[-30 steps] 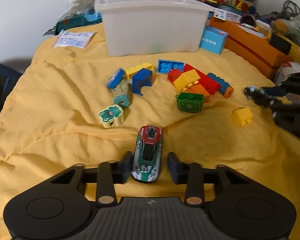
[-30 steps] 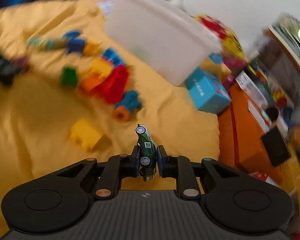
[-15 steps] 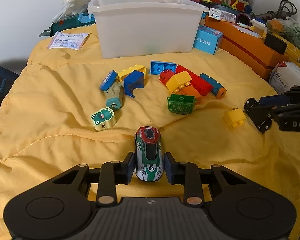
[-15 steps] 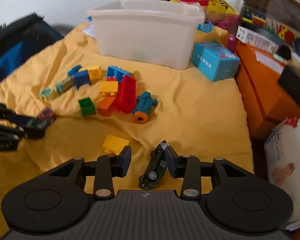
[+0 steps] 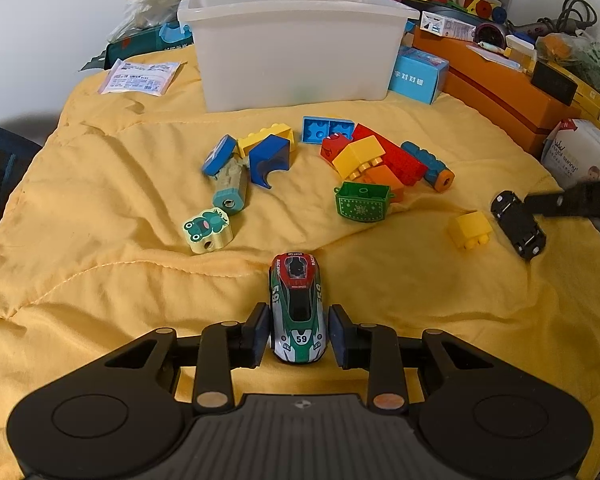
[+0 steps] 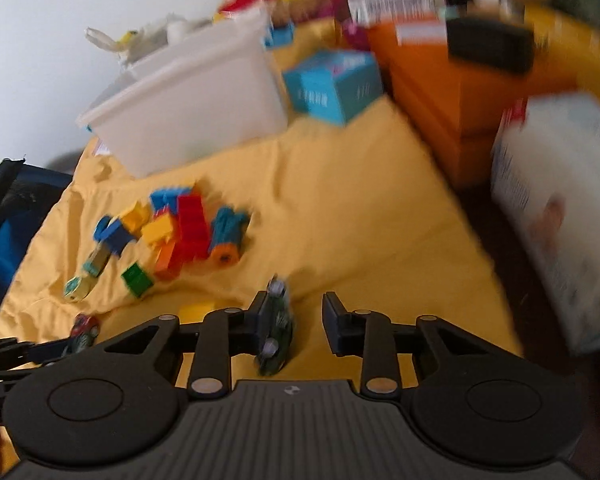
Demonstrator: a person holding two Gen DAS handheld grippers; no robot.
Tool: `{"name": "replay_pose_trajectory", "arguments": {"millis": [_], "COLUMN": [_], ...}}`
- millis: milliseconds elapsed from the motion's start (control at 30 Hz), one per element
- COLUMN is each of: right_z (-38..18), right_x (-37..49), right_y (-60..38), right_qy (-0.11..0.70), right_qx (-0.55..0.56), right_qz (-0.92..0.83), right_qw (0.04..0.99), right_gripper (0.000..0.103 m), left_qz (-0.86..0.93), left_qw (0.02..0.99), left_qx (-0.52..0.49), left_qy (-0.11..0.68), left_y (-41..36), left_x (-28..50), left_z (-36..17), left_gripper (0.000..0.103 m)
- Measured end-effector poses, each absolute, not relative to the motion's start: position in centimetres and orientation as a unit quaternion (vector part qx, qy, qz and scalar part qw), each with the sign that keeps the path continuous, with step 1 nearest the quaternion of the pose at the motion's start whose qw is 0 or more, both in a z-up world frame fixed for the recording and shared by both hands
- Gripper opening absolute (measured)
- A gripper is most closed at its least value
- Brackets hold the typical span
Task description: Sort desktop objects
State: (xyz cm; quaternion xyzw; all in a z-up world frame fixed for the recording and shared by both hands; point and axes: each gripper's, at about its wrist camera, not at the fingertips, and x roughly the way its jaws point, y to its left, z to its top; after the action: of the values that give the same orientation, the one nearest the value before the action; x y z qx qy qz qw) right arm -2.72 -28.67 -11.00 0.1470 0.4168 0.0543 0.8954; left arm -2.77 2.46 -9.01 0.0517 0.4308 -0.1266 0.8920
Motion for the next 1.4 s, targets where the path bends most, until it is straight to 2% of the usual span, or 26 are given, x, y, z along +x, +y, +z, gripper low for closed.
{"name": "replay_pose_trajectory", "arguments": {"millis": [33,67,133,300,433,467,533,700,833,1000,1033,1133,1400], "right_z": [-11.4,-11.6,-11.1,-10.4,-13.0,-13.1,-12.5,-10.9,-10.7,-12.2,-12.2,-11.6,-6.7], "right_x": [-2.5,-2.4,-3.0,-3.7,-3.7,-4.2,-5.0,-5.3,-4.0,-2.6,-2.5,-2.5,0.0], "right_y": [-28.3,-27.8,-26.3,-22.2,-20.7,-20.2,-20.0,-20.6,-22.8,-24.1,-24.1,-23.8,-23.5], "right_qy": [0.428,0.436,0.427,0.361,0.353,0.345,0.349,0.367,0.382,0.414,0.416,0.421,0.349], "right_qx": [0.149,0.139,0.081,-0.206,-0.327,-0.346,-0.328,-0.236,-0.178,-0.125,-0.124,-0.128,-0.113], "right_qz": [0.066,0.077,0.091,0.052,0.050,0.058,0.084,0.108,0.077,0.091,0.095,0.098,0.111], "right_qw": [0.889,0.886,0.896,0.908,0.875,0.870,0.874,0.893,0.904,0.897,0.896,0.893,0.924], "right_gripper": [0.023,0.020,0.019,0.019,0.020,0.024,0.028,0.029,0.041,0.039,0.033,0.033,0.033], "left_qz": [-0.126,-0.126,-0.126,-0.125,-0.124,-0.124,-0.123,-0.123,-0.123,-0.121,-0.122,-0.132,-0.122], "left_qw": [0.892,0.892,0.892,0.892,0.892,0.892,0.892,0.892,0.892,0.893,0.894,0.893,0.929], "left_qx": [0.051,0.051,0.051,0.054,0.058,0.058,0.057,0.057,0.055,0.072,0.075,0.060,0.059], "left_qy": [0.431,0.431,0.431,0.431,0.431,0.431,0.432,0.432,0.432,0.427,0.425,0.426,0.345], "left_y": [2.5,2.5,2.5,2.4,2.3,2.4,2.3,2.3,2.3,2.0,1.9,2.0,2.0], "left_x": [-2.8,-2.8,-2.8,-2.8,-2.8,-2.8,-2.8,-2.7,-2.7,-2.5,-2.5,-2.2,1.4], "left_z": [-9.0,-9.0,-9.0,-9.1,-9.1,-9.1,-9.1,-9.2,-9.3,-9.4,-9.5,-9.0,-3.1], "left_gripper": [0.035,0.035,0.035,0.035,0.037,0.037,0.037,0.038,0.039,0.038,0.033,0.033,0.033]}}
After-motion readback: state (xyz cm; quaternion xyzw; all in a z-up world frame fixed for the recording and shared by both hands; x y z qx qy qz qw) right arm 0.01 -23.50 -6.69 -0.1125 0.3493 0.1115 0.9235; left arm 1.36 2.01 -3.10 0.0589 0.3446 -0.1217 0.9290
